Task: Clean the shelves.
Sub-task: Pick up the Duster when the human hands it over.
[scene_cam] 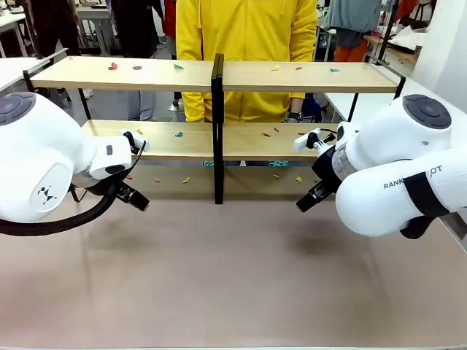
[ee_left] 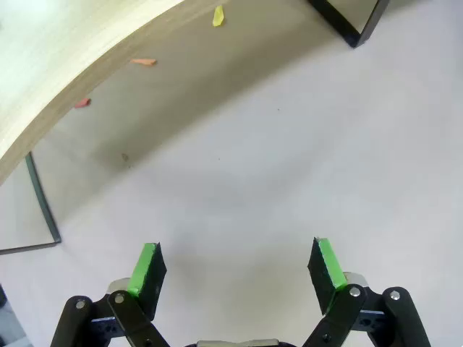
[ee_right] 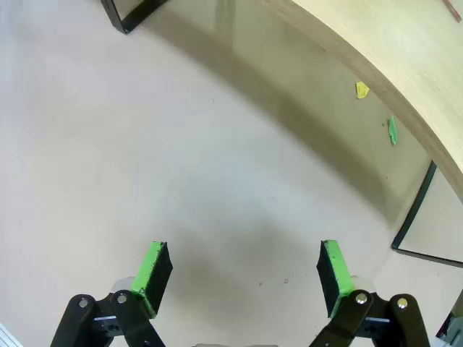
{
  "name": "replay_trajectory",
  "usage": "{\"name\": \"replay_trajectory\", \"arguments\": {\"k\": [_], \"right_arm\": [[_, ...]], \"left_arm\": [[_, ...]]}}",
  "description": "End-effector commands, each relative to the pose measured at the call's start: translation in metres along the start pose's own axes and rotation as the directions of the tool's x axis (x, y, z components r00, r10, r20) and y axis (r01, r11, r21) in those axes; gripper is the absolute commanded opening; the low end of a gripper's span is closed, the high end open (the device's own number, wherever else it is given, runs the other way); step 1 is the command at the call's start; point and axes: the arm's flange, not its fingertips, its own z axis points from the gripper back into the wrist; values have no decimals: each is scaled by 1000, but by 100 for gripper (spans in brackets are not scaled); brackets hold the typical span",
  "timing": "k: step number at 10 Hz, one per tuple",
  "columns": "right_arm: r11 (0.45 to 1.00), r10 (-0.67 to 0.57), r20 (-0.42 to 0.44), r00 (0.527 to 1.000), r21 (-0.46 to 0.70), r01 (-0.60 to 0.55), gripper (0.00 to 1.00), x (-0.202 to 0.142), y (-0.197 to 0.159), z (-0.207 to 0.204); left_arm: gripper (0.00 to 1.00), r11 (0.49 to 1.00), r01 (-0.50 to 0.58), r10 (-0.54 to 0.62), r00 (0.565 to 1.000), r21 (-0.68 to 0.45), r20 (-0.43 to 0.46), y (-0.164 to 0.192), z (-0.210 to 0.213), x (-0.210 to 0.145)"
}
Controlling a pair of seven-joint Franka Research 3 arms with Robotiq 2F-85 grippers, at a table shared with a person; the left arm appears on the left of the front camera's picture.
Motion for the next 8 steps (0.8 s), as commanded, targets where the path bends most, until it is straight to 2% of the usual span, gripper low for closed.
{"name": "replay_trajectory", "arguments": {"k": [1, 8], "right_arm": [[1000, 0, 0, 1000, 0, 0, 100, 0, 0, 0], [1000, 0, 0, 1000, 0, 0, 100, 0, 0, 0]], "left_arm": [[100, 1000, 0, 0, 1000, 0, 0, 0, 0, 0], [100, 1000, 0, 0, 1000, 0, 0, 0, 0, 0]]}}
